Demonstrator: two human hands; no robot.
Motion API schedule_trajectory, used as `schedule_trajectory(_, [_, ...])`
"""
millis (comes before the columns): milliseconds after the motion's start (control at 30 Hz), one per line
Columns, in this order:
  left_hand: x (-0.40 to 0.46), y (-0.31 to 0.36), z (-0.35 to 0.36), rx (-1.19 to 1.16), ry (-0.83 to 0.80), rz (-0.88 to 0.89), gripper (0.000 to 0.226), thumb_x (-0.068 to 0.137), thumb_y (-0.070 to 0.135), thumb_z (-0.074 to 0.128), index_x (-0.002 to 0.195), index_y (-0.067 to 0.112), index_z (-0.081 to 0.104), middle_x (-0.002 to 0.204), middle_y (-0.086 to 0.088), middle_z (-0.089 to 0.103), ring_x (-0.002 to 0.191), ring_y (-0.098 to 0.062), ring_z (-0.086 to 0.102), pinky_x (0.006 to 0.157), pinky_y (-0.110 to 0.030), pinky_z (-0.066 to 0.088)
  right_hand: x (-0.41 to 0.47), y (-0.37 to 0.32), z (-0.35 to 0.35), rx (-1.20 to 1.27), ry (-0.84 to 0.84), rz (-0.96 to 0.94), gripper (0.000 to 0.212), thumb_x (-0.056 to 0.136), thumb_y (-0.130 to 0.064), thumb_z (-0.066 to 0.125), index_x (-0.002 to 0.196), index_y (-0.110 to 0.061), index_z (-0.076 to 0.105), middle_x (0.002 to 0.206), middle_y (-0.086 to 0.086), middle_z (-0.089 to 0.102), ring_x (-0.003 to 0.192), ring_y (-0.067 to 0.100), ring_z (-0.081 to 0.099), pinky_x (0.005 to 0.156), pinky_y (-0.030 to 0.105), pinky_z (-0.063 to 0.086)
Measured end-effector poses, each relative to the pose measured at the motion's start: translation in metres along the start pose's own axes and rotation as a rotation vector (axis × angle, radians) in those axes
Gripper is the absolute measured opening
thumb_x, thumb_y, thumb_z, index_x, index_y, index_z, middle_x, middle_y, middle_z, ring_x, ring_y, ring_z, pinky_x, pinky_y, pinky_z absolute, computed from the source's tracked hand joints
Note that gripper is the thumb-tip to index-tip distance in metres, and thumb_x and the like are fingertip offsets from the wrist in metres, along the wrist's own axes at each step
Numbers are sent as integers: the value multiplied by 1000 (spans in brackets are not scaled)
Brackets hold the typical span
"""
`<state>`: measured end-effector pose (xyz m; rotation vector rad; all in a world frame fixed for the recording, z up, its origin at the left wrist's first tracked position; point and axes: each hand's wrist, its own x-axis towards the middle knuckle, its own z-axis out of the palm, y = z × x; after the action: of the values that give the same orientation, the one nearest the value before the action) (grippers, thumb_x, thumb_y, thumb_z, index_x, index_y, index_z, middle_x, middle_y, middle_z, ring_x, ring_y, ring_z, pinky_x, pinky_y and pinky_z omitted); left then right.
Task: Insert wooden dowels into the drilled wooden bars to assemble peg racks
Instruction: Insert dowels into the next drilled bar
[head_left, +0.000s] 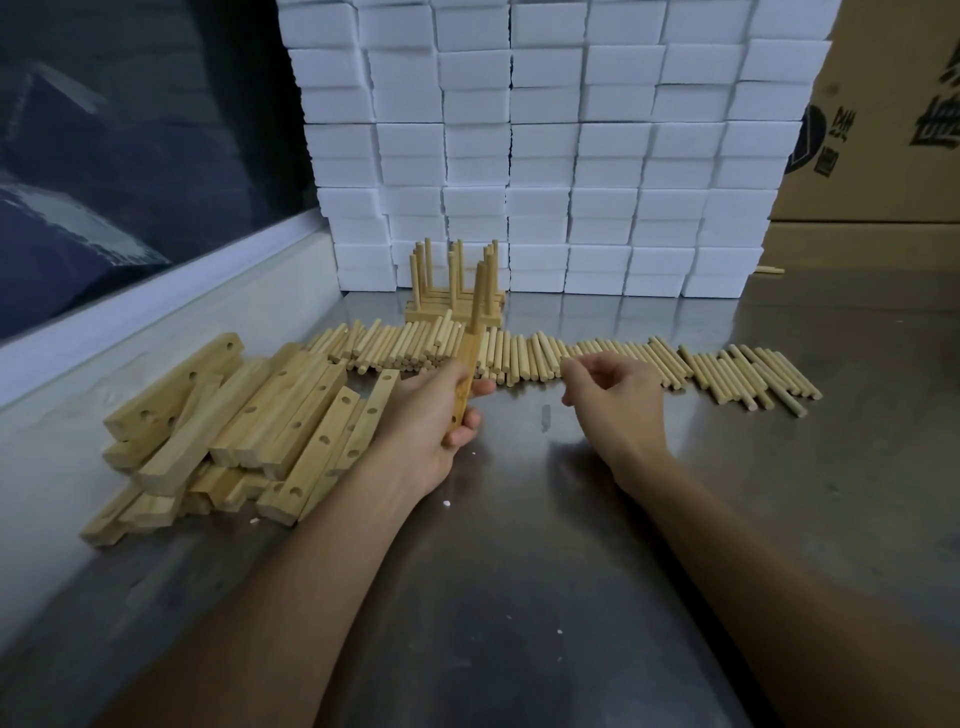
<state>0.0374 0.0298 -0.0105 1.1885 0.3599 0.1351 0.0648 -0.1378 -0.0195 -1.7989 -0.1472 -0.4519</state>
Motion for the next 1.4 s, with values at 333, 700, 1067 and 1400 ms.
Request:
schedule_trajectory(333, [-4, 2, 4, -75, -190, -2, 16, 94, 3, 44, 99, -4, 58, 84, -17, 64, 50, -18, 49, 34, -20, 31, -14, -5, 14, -200, -244, -389, 15, 95, -22, 65, 106, -15, 73, 86, -8, 71, 73, 3, 64, 63, 21, 50])
schedule_trajectory(700, [-8, -5, 8, 11, -263, 79, 23, 96, -4, 47, 109, -1, 66, 81, -10, 60, 53, -18, 51, 41, -24, 33, -12, -10, 13, -456, -117, -484, 19, 94, -30, 66, 107, -22, 76, 91, -7, 76, 82, 13, 68, 64, 29, 51])
schedule_trajectory(1067, [-9, -13, 11, 122, -195, 207, 31, 98, -5, 49, 98, 18, 70, 72, -1, 66, 55, -16, 49, 45, -27, 35, -9, -20, 10, -758, -92, -583, 19, 97, -33, 58, 95, -26, 75, 87, -7, 72, 80, 18, 66, 54, 26, 39])
schedule_trajectory(1400, [-10, -17, 11, 319, -240, 270, 26, 101, 4, 48, 112, 14, 69, 65, 9, 62, 54, -10, 46, 47, -23, 35, -8, -25, 11, -864, -130, -470, 29, 98, -37, 48, 94, -21, 71, 75, -1, 64, 69, 23, 60, 58, 30, 40])
